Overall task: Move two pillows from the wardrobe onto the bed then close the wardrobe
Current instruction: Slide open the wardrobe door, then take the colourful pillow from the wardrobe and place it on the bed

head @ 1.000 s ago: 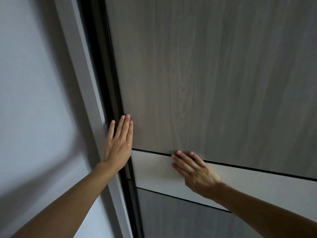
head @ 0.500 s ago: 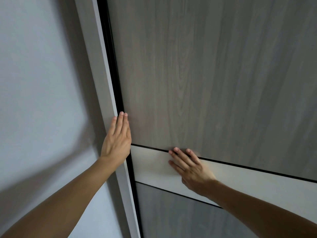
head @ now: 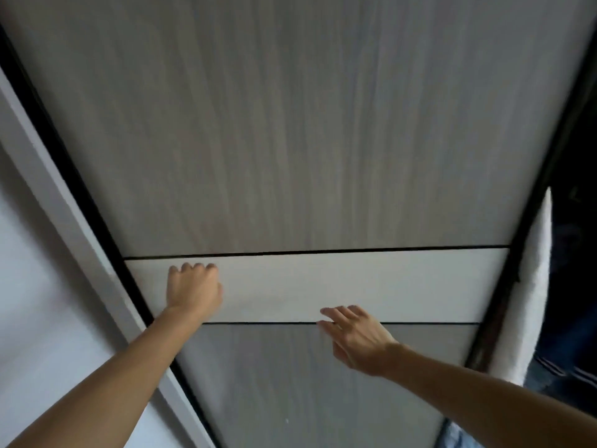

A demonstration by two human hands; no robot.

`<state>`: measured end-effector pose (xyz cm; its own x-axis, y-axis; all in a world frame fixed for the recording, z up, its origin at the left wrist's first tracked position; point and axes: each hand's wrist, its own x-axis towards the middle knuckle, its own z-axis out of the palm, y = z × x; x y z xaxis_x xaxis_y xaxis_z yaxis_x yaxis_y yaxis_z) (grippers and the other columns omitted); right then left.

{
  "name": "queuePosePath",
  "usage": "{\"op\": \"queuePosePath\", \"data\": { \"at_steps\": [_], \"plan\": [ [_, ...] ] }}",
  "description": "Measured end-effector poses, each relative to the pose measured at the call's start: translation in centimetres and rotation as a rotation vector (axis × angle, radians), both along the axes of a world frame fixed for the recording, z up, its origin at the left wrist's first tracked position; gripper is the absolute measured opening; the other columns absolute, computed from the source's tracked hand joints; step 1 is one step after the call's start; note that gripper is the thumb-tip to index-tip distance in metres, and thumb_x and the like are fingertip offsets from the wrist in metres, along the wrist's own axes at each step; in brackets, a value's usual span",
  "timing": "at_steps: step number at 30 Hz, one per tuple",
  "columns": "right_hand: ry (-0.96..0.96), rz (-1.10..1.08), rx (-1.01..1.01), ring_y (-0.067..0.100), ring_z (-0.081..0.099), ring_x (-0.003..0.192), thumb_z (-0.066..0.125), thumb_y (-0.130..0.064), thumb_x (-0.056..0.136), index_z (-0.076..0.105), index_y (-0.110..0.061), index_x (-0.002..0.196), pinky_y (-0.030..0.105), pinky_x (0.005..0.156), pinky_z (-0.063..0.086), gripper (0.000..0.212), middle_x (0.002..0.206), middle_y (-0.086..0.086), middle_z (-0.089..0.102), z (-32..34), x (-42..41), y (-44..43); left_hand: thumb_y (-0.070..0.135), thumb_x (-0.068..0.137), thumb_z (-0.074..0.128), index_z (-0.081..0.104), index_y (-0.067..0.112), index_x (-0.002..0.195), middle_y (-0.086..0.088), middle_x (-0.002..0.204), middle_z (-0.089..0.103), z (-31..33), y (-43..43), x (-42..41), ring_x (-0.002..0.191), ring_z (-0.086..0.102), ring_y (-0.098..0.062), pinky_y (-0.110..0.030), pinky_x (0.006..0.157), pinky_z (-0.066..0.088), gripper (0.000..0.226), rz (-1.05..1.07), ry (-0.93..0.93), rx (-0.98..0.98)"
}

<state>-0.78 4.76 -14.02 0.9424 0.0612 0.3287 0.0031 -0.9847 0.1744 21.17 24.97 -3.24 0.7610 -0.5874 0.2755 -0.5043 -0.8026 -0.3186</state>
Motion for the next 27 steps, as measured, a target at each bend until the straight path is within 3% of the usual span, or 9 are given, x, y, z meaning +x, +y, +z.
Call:
{"op": "queuePosePath", "data": {
  "at_steps": [4, 11, 18, 21, 24, 27],
  "plan": [
    [0.120, -0.172, 0.020, 0.024, 0.066, 0.088, 0.071, -0.028, 0.062, 0.065, -0.017, 0.105, 0.033, 0.071, 0.056, 0.045, 0.110, 0.008, 0.067, -2.5, -12.5, -5.0, 0.026, 0.085, 0.047, 0.059, 0.016, 0.087, -0.004, 0.092, 0.071, -6.0, -6.6, -10.5, 0.087, 0.065, -0.027, -0.032, 0.071, 0.045, 0.017, -0.201, 0.151, -0.001],
    [0.329, -0.474, 0.020, 0.024, 0.064, 0.080, 0.063, -0.026, 0.068, 0.064, -0.017, 0.099, 0.033, 0.064, 0.054, 0.032, 0.096, 0.003, 0.066, -5.7, -33.6, -11.4, 0.035, 0.088, 0.046, 0.063, 0.015, 0.099, -0.007, 0.104, 0.070, -15.4, -18.9, -31.0, 0.097, 0.067, -0.030, -0.033, 0.076, 0.050, 0.028, -0.490, 0.340, 0.033],
    [0.362, -0.693, 0.089, 0.020, 0.065, 0.068, 0.075, -0.026, 0.058, 0.067, -0.020, 0.081, 0.027, 0.056, 0.052, 0.025, 0.079, 0.001, 0.066, -7.7, -46.3, -16.7, 0.037, 0.087, 0.050, 0.061, 0.015, 0.103, -0.007, 0.108, 0.069, -20.2, -27.8, -45.3, 0.100, 0.065, -0.031, -0.035, 0.077, 0.049, 0.029, -0.727, 0.439, 0.112],
    [0.432, -0.758, 0.185, 0.027, 0.063, 0.082, 0.064, -0.022, 0.074, 0.065, -0.015, 0.094, 0.035, 0.068, 0.052, 0.021, 0.092, 0.007, 0.064, -10.4, -49.2, -18.9, 0.035, 0.090, 0.048, 0.060, 0.014, 0.107, -0.008, 0.111, 0.068, -23.1, -30.9, -48.2, 0.105, 0.063, -0.031, -0.037, 0.081, 0.048, 0.030, -0.786, 0.447, 0.196],
    [0.457, -0.771, 0.237, 0.029, 0.064, 0.087, 0.060, -0.019, 0.077, 0.064, -0.012, 0.104, 0.035, 0.073, 0.053, 0.029, 0.101, 0.009, 0.065, -13.9, -50.9, -21.6, 0.031, 0.090, 0.047, 0.062, 0.014, 0.104, -0.009, 0.110, 0.068, -26.4, -34.4, -49.9, 0.105, 0.063, -0.032, -0.038, 0.082, 0.048, 0.027, -0.799, 0.494, 0.269],
    [0.537, -0.785, 0.299, 0.030, 0.056, 0.103, 0.045, -0.021, 0.085, 0.055, -0.012, 0.119, 0.039, 0.087, 0.047, 0.037, 0.115, 0.010, 0.058, -18.0, -51.5, -25.3, 0.028, 0.089, 0.048, 0.062, 0.014, 0.102, -0.010, 0.109, 0.068, -30.3, -37.9, -50.7, 0.103, 0.064, -0.033, -0.038, 0.081, 0.048, 0.024, -0.792, 0.562, 0.332]
  ]
}}
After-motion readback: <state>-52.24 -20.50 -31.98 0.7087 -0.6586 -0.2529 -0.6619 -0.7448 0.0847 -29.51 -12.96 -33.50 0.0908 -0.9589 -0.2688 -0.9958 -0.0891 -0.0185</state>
